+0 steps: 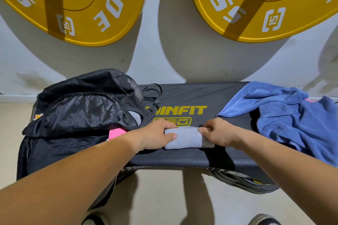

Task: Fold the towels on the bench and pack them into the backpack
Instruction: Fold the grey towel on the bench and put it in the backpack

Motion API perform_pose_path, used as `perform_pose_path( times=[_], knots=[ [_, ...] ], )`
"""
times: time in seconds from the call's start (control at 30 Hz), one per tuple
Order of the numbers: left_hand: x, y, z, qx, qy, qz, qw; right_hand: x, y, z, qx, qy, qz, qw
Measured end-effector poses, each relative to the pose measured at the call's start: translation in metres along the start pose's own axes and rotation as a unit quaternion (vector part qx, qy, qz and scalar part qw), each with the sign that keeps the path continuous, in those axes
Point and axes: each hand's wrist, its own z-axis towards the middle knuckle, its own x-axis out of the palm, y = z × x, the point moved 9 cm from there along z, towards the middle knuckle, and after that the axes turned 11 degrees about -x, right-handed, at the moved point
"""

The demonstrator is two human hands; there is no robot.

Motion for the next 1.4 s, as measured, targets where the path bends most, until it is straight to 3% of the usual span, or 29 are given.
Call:
perform_pose_path(
  times=[0.17, 0.3, 0.53, 0.73, 0.87, 1.07, 1.17, 1.3, 1.4],
  knots=[
    [0.003, 0.000, -0.004, 0.014, 0.000, 0.027, 1.000, 0.000, 0.008, -0.009, -0.033, 0.059, -0.054, 0.996],
    [0.002, -0.005, -0.009, 0.033, -0.011, 0.017, 0.999, 0.003, 0.011, -0.008, -0.063, 0.062, -0.056, 0.995],
    [0.000, -0.010, -0.015, 0.031, -0.026, 0.010, 0.999, 0.005, 0.017, -0.013, -0.083, 0.033, 0.086, 0.992],
    [-0.010, -0.020, -0.026, 0.057, -0.060, -0.011, 0.997, 0.016, 0.031, -0.015, -0.143, 0.112, 0.021, 0.983],
    [-0.027, -0.019, -0.044, 0.044, -0.049, -0.028, 0.997, 0.001, 0.056, -0.011, -0.188, 0.055, 0.073, 0.978],
    [-0.090, -0.012, -0.103, 0.045, -0.020, 0.088, 0.995, -0.004, 0.134, -0.003, -0.231, 0.032, 0.160, 0.959],
    [-0.124, 0.026, -0.146, 0.014, -0.044, 0.047, 0.998, 0.005, 0.171, 0.005, -0.231, -0.016, 0.213, 0.949],
    [-0.132, 0.110, -0.206, -0.051, -0.122, -0.118, 0.984, 0.016, 0.230, 0.013, -0.309, -0.118, 0.077, 0.940],
    [-0.113, 0.171, -0.232, -0.126, -0.151, -0.219, 0.956, 0.034, 0.271, 0.017, -0.383, -0.117, -0.079, 0.913]
  ],
)
